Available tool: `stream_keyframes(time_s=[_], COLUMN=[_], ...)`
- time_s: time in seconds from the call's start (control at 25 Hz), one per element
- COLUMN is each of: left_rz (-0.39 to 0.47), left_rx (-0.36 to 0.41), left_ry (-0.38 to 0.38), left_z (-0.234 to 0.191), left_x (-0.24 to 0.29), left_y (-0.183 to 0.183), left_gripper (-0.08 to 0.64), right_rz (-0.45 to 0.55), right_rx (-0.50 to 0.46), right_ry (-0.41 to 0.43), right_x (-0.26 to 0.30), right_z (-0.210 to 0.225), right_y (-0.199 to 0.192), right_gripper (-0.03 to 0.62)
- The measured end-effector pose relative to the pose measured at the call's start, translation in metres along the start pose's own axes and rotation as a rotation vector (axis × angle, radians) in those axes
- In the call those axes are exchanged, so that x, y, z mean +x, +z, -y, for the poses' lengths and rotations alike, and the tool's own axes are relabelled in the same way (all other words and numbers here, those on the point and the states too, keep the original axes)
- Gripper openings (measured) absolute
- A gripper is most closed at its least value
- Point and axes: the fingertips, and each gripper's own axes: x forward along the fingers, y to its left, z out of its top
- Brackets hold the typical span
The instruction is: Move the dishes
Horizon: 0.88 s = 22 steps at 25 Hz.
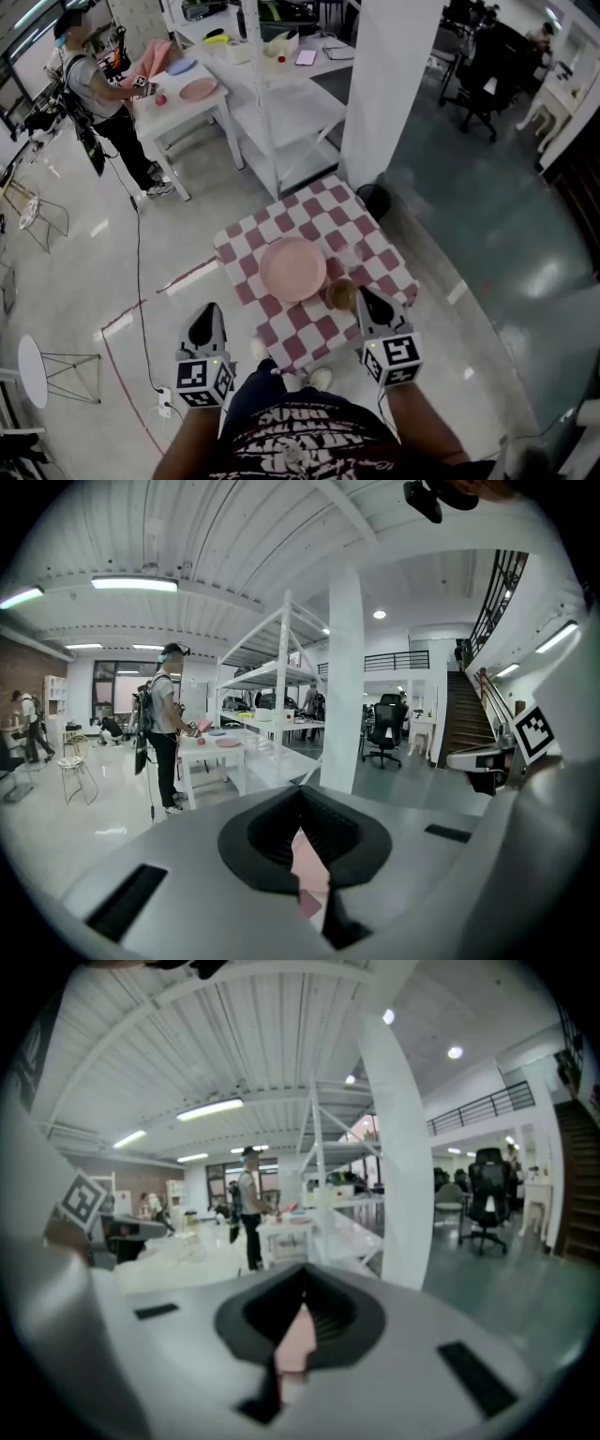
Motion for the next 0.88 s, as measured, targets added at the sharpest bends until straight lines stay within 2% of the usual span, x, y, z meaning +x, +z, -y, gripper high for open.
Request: stream_keyframes(time_s=[0.24, 0.32, 0.44, 0.6, 0.72, 0.88], left_rz=[-0.057, -0.092, -0.115, -0.166, -0.234, -0.302], left_rx=[-0.004, -0.014, -0.064, -0.081, -0.039, 0.088], left_ry=[-0.074, -0.115, -0.193, -0.319, -0.418, -0.566], left_z=[-0.018, -0.024, -0.027, -0.021, -0.008, 0.027], left_x=[0.053, 0.079, 0.117, 0.165, 0.192, 0.208], left_y=[-0.018, -0.029, -0.033, -0.042, -0.063, -0.098], left_gripper=[0.031, 0.031, 0.031, 0.031, 0.031, 0.031], right_rz=[-0.137, -0.210, -0.295, -0.390, -0.398, -0.428], right_rx=[-0.008, 0.039, 0.158, 0.225, 0.292, 0.366], right_ry=[-0.090, -0.112, -0.130, -0.171, -0.233, -0.291], right_x=[0.036, 0.047, 0.061, 0.077, 0.081, 0.078], right_z=[0.019, 0.024, 0.026, 0.022, 0.020, 0.022], right_y=[-0.031, -0.046, -0.062, -0.076, -0.078, -0.106], right_gripper=[0.034, 0.034, 0.034, 0.035, 0.035, 0.035])
